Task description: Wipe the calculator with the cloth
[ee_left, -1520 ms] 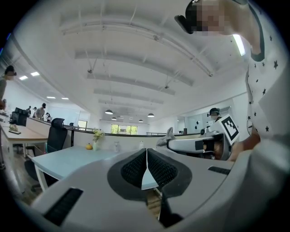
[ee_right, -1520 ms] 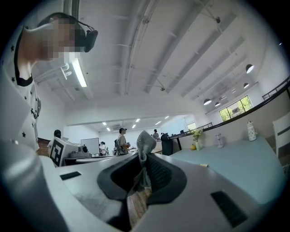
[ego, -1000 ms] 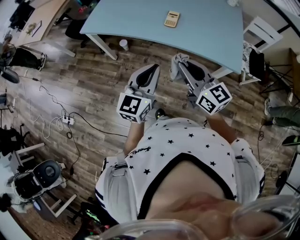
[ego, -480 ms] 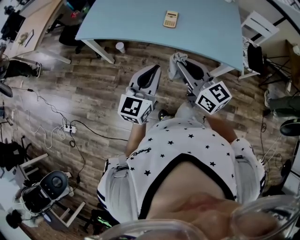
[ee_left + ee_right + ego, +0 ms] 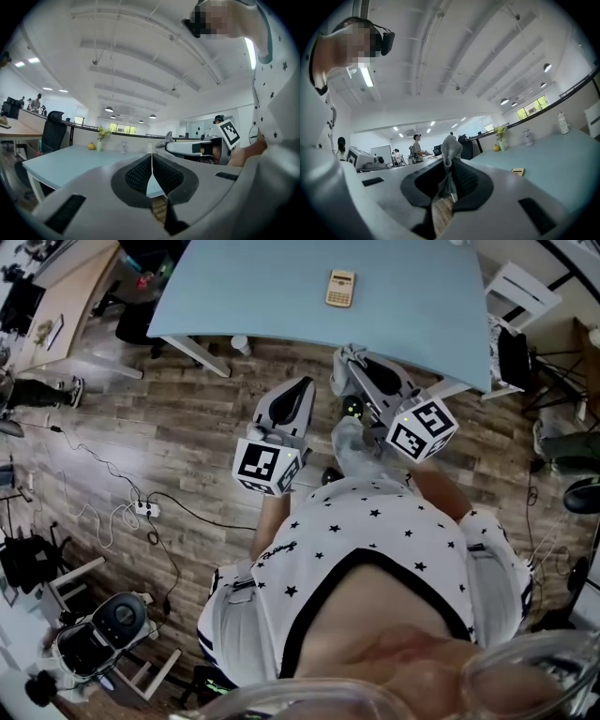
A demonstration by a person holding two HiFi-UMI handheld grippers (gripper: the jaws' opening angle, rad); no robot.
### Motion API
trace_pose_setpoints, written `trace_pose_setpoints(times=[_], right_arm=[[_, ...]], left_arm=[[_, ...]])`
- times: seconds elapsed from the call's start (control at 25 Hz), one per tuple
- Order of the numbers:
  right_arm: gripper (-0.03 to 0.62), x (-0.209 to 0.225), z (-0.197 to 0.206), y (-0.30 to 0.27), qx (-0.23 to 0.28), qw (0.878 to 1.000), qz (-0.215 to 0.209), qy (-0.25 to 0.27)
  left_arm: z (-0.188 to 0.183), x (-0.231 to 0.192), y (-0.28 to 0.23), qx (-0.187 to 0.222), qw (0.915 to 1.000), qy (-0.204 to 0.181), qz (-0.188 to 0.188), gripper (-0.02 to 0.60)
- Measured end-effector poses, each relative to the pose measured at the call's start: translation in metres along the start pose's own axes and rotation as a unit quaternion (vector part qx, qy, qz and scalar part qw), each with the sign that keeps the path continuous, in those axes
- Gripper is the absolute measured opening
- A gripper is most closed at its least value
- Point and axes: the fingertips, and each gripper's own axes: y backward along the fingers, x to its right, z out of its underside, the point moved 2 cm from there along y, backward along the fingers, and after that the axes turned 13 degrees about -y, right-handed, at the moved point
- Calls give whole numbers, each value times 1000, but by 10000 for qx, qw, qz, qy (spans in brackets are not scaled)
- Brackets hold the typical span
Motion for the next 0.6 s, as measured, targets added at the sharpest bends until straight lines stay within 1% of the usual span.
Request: trace_pose_setpoints(times=[0.2, 0.4, 0.6], right_arm=[[41, 20, -15, -37, 72, 9997, -214, -26], [41, 54, -36, -58, 150, 9998, -96, -7], [41, 82, -49, -76, 132, 9999, -2, -40]], left_arm=[[4, -34, -27, -98, 9999, -79, -88, 31], [1, -60, -65, -97, 9998, -176, -26, 31], [2, -78, -93, -110, 9998, -161, -6, 31]])
